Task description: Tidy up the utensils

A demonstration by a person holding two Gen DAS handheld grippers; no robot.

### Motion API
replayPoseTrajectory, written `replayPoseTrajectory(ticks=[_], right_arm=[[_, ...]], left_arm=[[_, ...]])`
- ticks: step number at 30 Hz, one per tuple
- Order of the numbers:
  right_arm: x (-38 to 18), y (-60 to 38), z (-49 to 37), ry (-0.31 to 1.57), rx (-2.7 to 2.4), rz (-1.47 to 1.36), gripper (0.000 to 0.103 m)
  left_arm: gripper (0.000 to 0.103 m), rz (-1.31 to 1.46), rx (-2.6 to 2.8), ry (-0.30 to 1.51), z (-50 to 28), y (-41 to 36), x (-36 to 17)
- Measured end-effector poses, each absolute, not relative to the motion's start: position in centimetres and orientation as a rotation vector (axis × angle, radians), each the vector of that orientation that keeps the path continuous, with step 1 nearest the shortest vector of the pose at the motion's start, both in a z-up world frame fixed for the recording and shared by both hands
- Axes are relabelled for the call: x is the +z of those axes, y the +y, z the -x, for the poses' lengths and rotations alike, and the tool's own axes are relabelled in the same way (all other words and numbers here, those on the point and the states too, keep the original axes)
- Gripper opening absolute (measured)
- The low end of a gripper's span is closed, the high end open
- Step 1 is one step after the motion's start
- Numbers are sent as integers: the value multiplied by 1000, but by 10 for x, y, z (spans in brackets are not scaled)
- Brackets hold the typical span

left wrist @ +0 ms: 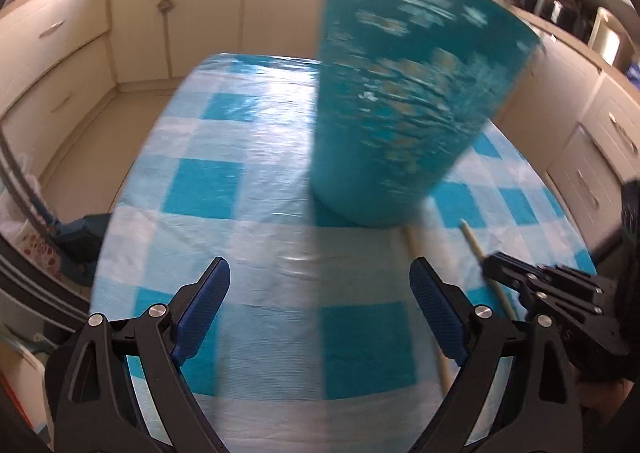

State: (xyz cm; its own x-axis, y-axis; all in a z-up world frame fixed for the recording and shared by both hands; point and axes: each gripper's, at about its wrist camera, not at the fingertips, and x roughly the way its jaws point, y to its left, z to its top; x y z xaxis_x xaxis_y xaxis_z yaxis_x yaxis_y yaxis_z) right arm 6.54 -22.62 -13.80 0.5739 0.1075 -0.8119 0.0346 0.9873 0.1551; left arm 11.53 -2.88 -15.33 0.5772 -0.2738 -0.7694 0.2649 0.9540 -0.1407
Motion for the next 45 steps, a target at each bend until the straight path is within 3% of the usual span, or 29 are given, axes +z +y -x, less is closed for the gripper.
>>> replayPoseTrajectory(ticks=[4, 9, 11, 15, 28, 45], right_arm=[[-139, -237, -72, 957, 68, -223, 6], [-140, -239, -62, 952, 85, -268, 6], [-140, -238, -59, 951, 87, -273, 6], [-141, -236, -58, 952, 90, -278, 6], [-139, -216, -67, 976, 105, -100, 6], [-141, -237, -69, 968, 142, -213, 6]], left_arm=[[85, -68, -327, 932, -120, -60, -157], [64, -97, -326, 988, -127, -79, -168], [52, -132, -324, 981, -123, -85, -169], [6, -154, -358, 974, -119, -88, -168], [6, -166, -356, 1017, -120, -63, -166], [5, -214, -386, 970, -109, -69, -156]])
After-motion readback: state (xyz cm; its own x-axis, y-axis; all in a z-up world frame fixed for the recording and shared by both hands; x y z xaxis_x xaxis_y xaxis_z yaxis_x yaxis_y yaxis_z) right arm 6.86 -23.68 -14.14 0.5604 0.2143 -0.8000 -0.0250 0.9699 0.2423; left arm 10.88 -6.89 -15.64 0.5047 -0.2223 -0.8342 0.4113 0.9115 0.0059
